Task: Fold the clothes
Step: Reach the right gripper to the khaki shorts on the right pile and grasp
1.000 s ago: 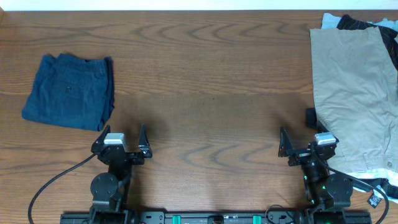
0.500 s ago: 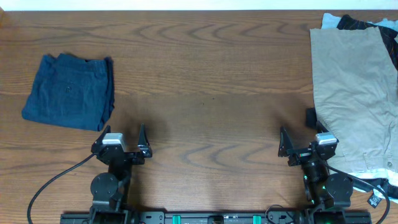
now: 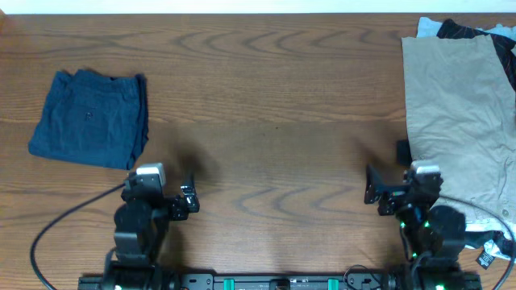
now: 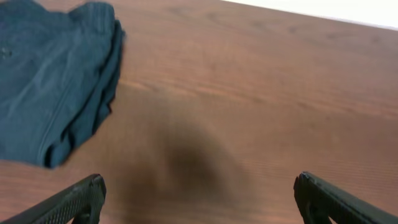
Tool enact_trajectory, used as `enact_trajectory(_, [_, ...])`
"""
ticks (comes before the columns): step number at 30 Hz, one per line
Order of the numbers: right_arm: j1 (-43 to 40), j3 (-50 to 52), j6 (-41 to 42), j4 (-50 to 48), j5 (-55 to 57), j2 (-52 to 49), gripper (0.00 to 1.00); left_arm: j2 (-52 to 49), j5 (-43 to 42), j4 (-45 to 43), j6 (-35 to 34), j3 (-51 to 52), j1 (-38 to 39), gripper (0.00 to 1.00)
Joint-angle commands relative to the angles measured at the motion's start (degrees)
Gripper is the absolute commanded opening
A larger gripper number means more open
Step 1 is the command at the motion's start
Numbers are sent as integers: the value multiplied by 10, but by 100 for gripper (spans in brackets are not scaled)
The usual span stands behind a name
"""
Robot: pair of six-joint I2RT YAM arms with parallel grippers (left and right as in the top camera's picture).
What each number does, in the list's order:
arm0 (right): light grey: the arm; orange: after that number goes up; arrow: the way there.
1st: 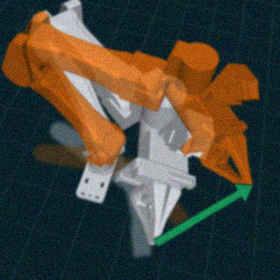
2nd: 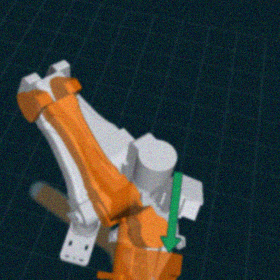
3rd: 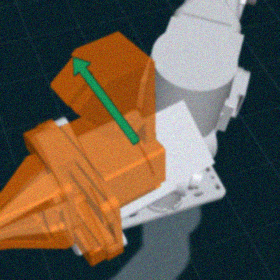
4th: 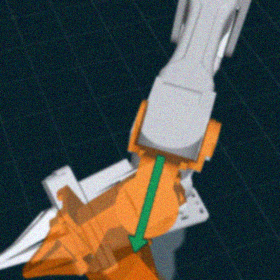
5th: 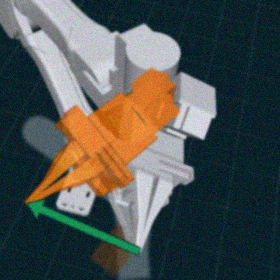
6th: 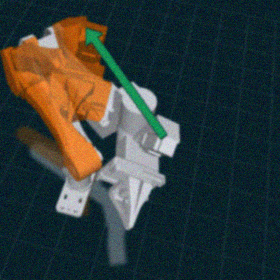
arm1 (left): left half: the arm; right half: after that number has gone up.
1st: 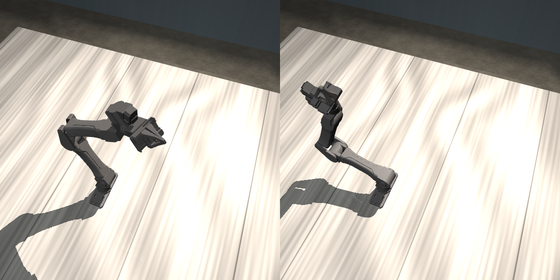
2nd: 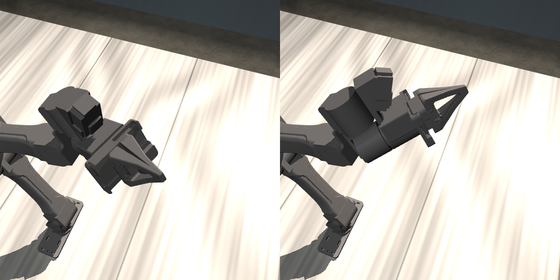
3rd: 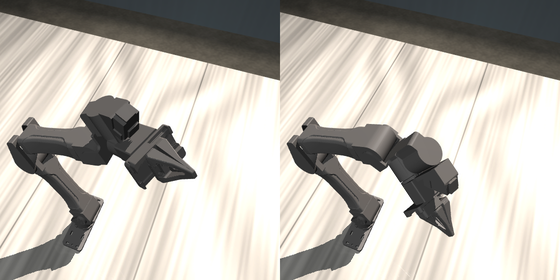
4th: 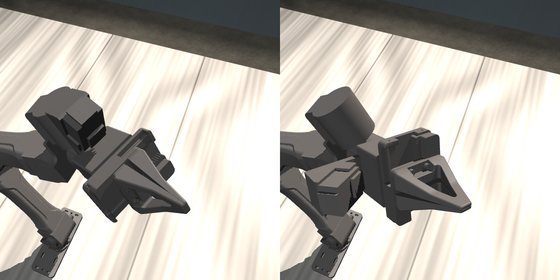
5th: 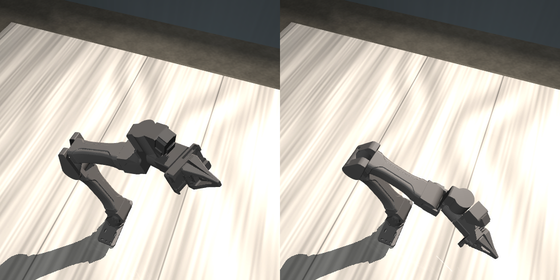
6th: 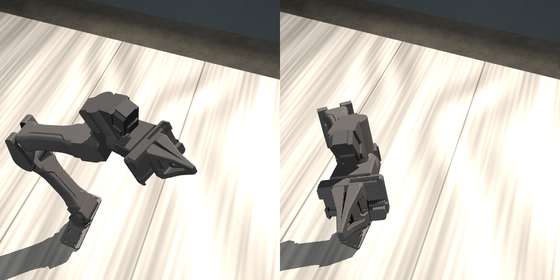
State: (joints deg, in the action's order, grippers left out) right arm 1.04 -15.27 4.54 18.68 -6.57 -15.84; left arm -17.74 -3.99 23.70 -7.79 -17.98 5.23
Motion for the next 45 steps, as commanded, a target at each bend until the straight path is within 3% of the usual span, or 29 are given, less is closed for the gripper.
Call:
enact_trajectory(1, [9, -83, 5, 44, 15, -72, 99, -61, -16, 47, -7, -79, -4, 98])
enact_trajectory(8, [8, -263, 6, 248, 65, -262, 99, -200, -16, 209, -7, -227, -4, 98])
enact_trajectory(11, [7, -309, 5, 304, 87, -340, 99, -235, -16, 241, -7, -255, -4, 98])
enact_trajectory(15, [7, -316, 5, 300, 92, -404, 99, -256, -21, 243, -7, -257, -4, 98])
enact_trajectory(18, [6, -314, 17, 300, 165, -448, 98, -264, -21, 243, -7, -257, -4, 98])
enact_trajectory(22, [-9, -313, 99, 301, 290, -510, 84, -265, -21, 243, -7, -257, -4, 98])
enact_trajectory(30, [-40, -312, 113, 251, 304, -630, 54, -265, -21, 243, -7, -257, -4, 98])
enact_trajectory(45, [-60, -312, 113, 177, 348, -761, 52, -265, -21, 243, -7, -257, -4, 98])
